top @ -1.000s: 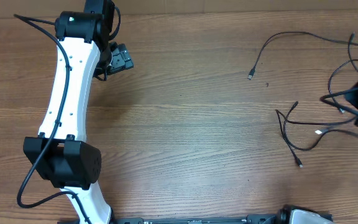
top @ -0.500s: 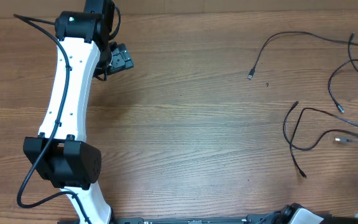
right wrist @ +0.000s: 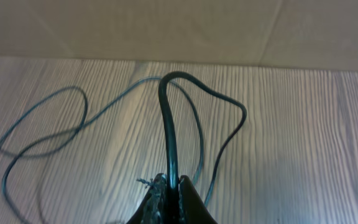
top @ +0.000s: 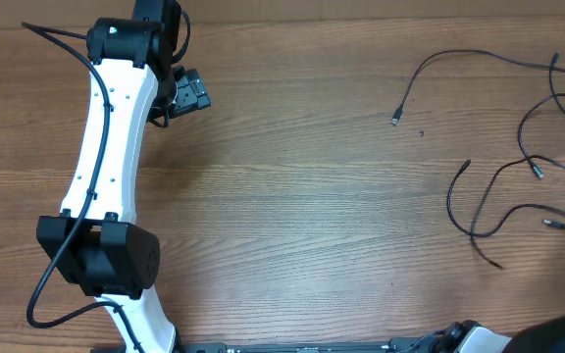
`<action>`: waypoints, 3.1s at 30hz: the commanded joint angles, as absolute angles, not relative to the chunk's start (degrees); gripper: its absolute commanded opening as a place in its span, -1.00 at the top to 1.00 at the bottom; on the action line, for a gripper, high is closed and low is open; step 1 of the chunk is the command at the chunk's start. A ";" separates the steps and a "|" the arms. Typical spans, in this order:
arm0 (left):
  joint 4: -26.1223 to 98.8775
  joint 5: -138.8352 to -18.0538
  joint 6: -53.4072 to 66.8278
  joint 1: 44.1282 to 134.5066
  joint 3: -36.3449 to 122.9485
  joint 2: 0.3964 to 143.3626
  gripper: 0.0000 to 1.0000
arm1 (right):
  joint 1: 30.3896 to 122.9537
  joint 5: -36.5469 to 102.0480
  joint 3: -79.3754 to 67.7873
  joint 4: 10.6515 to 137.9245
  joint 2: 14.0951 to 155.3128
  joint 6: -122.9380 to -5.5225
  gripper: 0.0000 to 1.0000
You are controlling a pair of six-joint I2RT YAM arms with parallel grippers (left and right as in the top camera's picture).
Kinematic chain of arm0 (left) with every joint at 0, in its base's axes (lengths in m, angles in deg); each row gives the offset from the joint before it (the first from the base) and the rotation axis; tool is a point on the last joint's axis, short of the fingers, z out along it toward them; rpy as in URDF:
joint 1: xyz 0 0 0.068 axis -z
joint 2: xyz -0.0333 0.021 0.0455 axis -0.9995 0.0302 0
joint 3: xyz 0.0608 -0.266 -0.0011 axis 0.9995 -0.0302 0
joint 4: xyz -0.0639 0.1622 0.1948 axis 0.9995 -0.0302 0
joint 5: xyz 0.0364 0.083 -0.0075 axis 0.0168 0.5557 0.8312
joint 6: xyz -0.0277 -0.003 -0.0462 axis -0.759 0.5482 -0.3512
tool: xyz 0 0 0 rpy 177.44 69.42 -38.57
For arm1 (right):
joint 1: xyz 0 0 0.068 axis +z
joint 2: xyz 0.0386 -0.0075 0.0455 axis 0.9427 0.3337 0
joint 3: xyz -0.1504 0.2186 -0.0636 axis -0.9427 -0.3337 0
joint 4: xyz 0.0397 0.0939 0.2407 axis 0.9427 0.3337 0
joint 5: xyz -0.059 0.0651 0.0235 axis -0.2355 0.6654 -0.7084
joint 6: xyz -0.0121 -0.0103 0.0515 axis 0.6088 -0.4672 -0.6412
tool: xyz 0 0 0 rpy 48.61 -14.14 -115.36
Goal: Untangle cables
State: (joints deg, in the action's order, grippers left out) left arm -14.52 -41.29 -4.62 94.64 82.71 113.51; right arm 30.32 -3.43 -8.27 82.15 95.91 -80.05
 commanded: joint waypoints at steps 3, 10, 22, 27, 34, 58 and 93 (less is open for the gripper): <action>-14.45 -40.33 -3.55 95.03 82.78 112.98 -1.00 | 24.73 -0.64 -8.49 79.46 102.70 -78.59 0.92; -14.45 -40.33 -3.55 95.03 82.78 112.98 -1.00 | 19.35 6.58 -8.49 74.21 111.51 -78.57 0.92; -14.45 -40.33 -3.55 95.03 82.78 112.98 -0.99 | 19.00 16.17 -8.49 68.77 117.24 -78.55 -1.00; -14.45 -40.33 -3.55 95.05 82.78 112.98 -1.00 | 19.00 25.53 -8.47 68.77 117.24 -74.39 -1.00; -14.45 -40.33 -3.55 95.05 82.78 112.98 -1.00 | 20.86 47.08 -8.45 68.16 117.24 -61.54 -1.00; -14.45 -40.33 -3.55 95.05 82.78 112.98 -1.00 | 76.81 42.09 -8.47 72.70 117.19 -56.21 -1.00; -14.45 -40.33 -3.55 95.03 82.78 112.98 -1.00 | 79.76 42.73 -8.47 72.68 117.19 -56.23 -1.00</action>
State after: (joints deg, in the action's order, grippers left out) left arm -14.52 -41.29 -4.62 94.64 82.71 113.51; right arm 79.70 43.27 -8.43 72.99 117.41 -56.51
